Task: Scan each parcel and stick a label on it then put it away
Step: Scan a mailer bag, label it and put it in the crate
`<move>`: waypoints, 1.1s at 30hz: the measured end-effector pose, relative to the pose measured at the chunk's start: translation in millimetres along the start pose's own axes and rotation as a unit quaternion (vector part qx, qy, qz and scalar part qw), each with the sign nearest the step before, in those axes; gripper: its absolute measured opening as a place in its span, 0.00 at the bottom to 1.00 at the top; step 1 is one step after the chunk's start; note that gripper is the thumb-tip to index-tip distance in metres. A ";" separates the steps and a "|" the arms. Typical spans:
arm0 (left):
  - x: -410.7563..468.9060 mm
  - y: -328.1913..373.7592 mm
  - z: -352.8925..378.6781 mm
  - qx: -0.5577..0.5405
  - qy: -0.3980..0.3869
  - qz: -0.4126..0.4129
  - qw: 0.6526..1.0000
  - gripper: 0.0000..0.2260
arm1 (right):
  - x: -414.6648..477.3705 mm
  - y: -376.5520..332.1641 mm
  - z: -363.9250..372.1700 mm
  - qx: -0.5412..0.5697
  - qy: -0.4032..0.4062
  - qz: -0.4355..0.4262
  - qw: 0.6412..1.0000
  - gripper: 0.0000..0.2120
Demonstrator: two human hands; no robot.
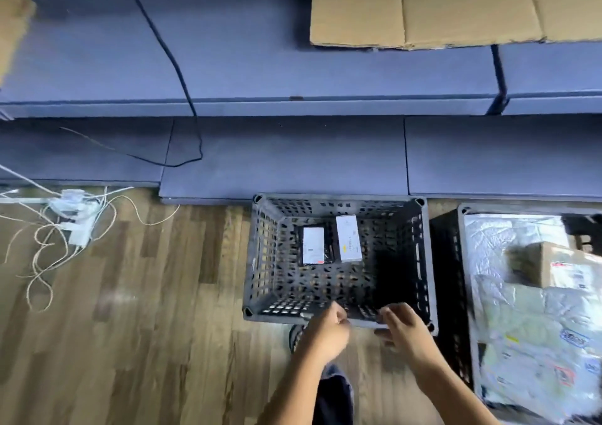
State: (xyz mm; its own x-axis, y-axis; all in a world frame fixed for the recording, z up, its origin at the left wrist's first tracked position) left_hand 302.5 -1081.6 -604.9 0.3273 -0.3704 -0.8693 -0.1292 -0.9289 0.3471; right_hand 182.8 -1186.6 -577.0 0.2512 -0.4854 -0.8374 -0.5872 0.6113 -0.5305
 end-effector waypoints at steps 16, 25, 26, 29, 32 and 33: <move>192.6 -64.4 -52.5 -0.033 0.107 -0.012 0.994 0.07 | 142.9 55.6 108.8 -0.091 -0.024 0.016 0.995 0.06; 349.5 -78.2 -61.8 0.138 0.217 0.066 0.964 0.23 | 276.1 127.7 138.9 -0.103 -0.045 0.005 0.994 0.06; 367.8 -73.6 -60.2 0.167 0.223 0.085 0.957 0.26 | 290.1 133.1 142.2 -0.101 -0.046 0.010 0.994 0.06; 408.8 -53.1 -46.3 0.298 0.198 0.149 0.922 0.32 | 323.4 146.3 151.7 -0.090 -0.048 0.027 0.994 0.06; 434.9 -53.8 -34.7 0.390 0.174 0.143 0.893 0.38 | 345.0 152.2 159.4 -0.083 -0.050 0.025 0.995 0.05; 440.6 -57.0 -31.1 0.417 0.170 0.135 0.883 0.40 | 348.9 153.5 161.0 -0.081 -0.051 0.028 0.995 0.05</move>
State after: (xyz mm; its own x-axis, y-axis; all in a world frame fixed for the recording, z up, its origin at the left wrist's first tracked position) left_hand 483.2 -1191.8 -996.7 0.4236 -0.6876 -0.5897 -0.8425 -0.5382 0.0223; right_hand 304.2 -1161.5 -971.8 0.2869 -0.3825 -0.8783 -0.7163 0.5231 -0.4618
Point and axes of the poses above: each hand's wrist, its own x-axis towards the middle knuckle, its own z-axis out of the palm, y = z × x, the point moved 9 cm from there along x, towards the middle knuckle, and after that the axes turned 4 degrees about x, right-handed, at the moved point
